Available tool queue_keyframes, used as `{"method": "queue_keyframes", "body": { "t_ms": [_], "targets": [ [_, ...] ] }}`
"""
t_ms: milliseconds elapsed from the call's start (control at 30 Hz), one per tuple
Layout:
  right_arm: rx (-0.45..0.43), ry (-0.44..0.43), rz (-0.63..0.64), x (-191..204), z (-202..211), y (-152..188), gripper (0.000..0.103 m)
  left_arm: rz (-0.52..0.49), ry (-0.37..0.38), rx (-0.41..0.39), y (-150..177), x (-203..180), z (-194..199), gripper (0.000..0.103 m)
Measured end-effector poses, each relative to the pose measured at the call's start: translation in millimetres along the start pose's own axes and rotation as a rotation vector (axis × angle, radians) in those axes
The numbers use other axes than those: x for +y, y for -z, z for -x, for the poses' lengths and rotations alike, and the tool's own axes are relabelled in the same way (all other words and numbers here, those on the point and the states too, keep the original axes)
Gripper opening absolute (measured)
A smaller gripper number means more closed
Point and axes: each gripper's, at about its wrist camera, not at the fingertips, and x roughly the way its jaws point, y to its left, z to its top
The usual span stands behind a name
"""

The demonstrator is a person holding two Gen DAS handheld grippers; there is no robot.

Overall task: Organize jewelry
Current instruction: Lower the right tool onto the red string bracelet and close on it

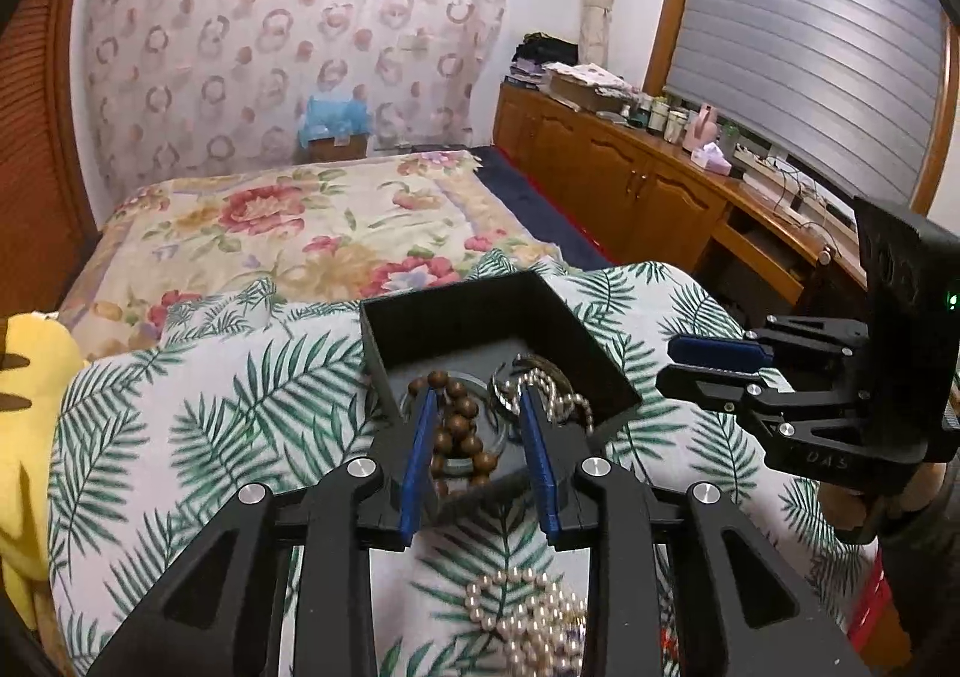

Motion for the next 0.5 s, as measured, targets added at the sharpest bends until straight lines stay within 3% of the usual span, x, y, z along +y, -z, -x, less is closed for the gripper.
{"method": "queue_keyframes", "body": {
  "t_ms": [500],
  "targets": [
    [0.049,0.003,-0.002,44,3,50,0.029,0.021,-0.001,0.016,62,3,32,0.03]
  ]
}}
